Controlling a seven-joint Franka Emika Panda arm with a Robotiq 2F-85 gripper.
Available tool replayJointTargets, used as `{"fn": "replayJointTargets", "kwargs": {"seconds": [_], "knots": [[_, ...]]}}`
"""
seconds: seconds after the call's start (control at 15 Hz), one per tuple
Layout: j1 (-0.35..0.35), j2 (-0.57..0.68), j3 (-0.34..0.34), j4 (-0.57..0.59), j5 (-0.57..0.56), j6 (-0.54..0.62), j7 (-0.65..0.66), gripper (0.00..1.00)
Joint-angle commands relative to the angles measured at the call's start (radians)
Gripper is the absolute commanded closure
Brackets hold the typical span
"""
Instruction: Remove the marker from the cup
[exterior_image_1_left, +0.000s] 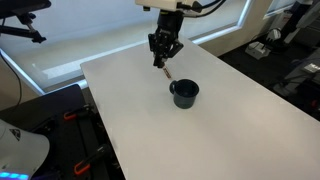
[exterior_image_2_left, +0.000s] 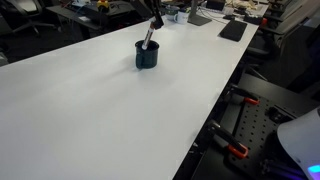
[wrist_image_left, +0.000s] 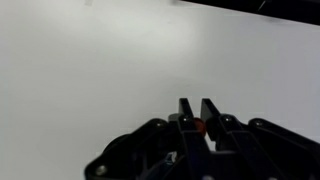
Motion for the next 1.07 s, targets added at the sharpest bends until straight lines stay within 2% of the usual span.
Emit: {"fn": "replayJointTargets", "kwargs": {"seconds": [0.0, 0.33, 1.0], "knots": [[0.015, 0.088, 0.010, 0.061, -0.020, -0.068, -0.015, 0.96], [0.021, 0.194, 0.012, 0.138, -0.015, -0.123, -0.019, 0.96], [-0.041, 0.411, 0.002, 0.323, 0.015, -0.228, -0.104, 0.96]]}}
